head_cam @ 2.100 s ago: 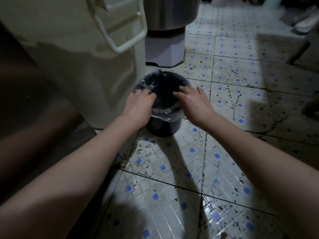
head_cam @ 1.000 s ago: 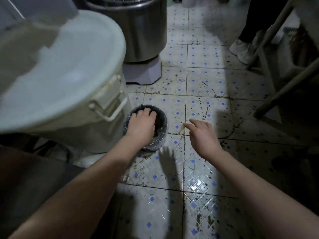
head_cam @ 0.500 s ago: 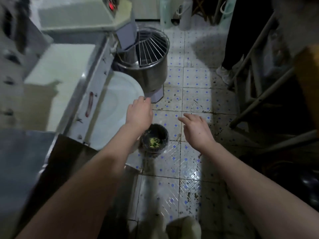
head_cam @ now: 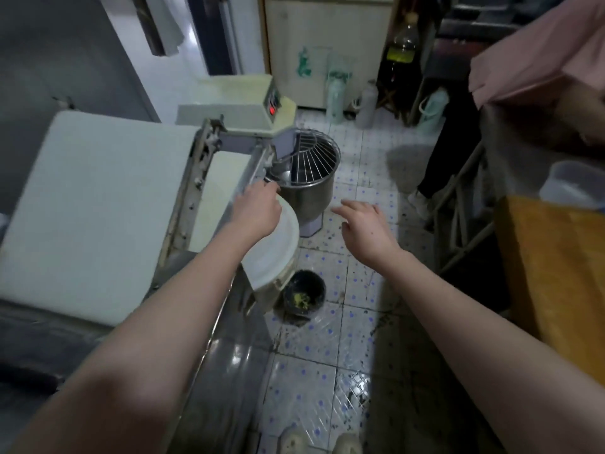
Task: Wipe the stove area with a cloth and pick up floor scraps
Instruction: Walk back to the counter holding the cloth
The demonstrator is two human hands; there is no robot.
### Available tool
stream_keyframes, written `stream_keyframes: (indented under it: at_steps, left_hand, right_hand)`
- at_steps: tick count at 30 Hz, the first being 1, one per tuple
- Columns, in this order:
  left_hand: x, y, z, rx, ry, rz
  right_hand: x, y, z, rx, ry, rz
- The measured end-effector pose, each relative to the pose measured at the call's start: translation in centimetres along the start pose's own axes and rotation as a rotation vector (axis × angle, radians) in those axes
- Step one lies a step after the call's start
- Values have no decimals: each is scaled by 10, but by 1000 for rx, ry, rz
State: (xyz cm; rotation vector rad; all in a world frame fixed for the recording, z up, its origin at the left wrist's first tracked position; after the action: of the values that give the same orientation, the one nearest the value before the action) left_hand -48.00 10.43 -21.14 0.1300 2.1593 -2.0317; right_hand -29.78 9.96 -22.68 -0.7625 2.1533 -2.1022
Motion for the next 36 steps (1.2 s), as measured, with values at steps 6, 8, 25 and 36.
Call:
stream_keyframes:
  at_steps: [6, 8, 25, 36]
  left_hand:
    - [41, -65, 26, -103, -48, -127]
    - [61, -84, 39, -131, -97, -138]
    - [186, -155, 236, -229, -860, -181]
    - [146, -151, 454, -278, -1312, -207]
  right_hand:
    - [61, -32, -13, -136, -129, 22]
    - [84, -26, -14, -125, -185, 1]
    - [290, -2, -29, 87, -947, -91]
    - [397, -1, 106, 192, -1357, -152]
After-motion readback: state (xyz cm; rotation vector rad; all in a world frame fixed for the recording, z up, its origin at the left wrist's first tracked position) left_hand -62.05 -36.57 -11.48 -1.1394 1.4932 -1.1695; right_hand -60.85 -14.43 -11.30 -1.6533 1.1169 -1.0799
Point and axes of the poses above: each hand's wrist, its own z-axis away from the middle knuckle, its own y-axis out of the palm, x = y × z, the point moved 10 cm from there along -z, towards the middle knuckle, and after that the axes turned 4 degrees about y, right-handed, at the moved point
